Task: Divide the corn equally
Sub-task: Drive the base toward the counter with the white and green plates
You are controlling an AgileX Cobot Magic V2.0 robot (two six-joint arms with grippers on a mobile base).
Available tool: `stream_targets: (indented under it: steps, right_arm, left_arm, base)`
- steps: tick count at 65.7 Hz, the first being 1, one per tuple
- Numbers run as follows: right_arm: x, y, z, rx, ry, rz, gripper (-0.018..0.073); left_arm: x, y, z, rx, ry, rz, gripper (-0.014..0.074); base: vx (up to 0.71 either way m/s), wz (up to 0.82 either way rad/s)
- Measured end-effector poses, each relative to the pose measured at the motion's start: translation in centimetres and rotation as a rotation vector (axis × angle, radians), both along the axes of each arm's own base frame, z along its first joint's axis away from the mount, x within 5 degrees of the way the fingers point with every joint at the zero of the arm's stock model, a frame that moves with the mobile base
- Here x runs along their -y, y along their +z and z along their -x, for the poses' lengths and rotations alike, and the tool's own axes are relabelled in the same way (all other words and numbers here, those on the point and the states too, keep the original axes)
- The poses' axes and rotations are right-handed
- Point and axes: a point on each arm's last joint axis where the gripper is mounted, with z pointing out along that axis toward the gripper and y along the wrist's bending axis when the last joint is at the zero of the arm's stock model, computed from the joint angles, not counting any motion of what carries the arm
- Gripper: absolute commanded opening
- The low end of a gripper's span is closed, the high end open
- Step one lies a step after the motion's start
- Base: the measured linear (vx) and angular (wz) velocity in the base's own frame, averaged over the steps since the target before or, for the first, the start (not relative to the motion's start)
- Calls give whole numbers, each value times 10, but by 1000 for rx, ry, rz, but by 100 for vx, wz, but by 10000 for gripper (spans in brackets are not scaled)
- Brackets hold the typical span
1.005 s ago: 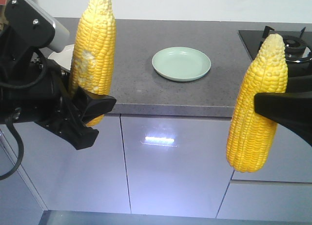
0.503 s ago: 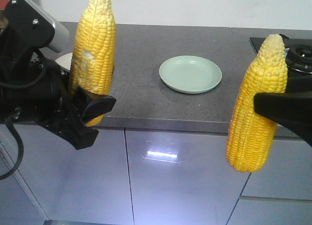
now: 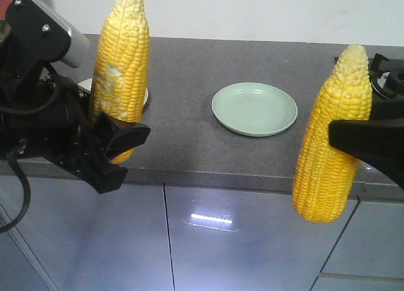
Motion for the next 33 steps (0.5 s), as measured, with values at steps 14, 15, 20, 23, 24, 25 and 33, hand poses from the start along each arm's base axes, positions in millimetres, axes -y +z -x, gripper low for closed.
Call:
stream_targets:
  steps: [14,15,20,23,24,25,33]
  right_arm:
    - [0,0,0,0,0,0,195]
    - [0,0,0,0,0,0,195]
    - [0,0,0,0,0,0,195]
    - [0,0,0,0,0,0,195]
    - [0,0,0,0,0,0,195]
    - [0,0,0,0,0,0,195]
    - [0,0,0,0,0,0,195]
  left_arm:
    - [0,0,0,0,0,0,272]
    - [0,0,0,0,0,0,272]
    - [0,0,0,0,0,0,272]
    - [0,0,0,0,0,0,272]
    - [0,0,0,0,0,0,272]
    - [0,0,0,0,0,0,272]
    - [0,0,0,0,0,0,272]
  base:
    - [11,2]
    - [11,3]
    - [11,3]
    - [10,3]
    - [11,3]
    - [11,3]
    - [11,3]
